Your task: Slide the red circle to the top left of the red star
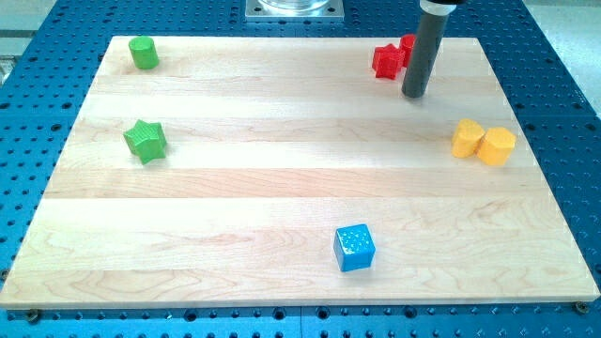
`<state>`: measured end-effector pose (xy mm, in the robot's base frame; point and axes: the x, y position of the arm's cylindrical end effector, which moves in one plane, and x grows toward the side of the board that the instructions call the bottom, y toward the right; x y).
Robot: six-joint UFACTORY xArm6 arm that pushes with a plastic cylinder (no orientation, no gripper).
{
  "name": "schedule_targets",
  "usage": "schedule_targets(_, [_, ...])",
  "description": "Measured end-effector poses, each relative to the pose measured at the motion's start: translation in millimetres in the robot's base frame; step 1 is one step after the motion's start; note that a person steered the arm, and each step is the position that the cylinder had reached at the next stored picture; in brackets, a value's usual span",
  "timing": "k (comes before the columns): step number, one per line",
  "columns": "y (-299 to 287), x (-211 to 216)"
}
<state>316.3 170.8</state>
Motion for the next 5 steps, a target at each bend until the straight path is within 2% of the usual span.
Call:
schedule_targets(2, [2, -12])
schedule_targets(3, [20, -57])
schedule_targets(4, [56, -58])
schedule_targets(5, [66, -95])
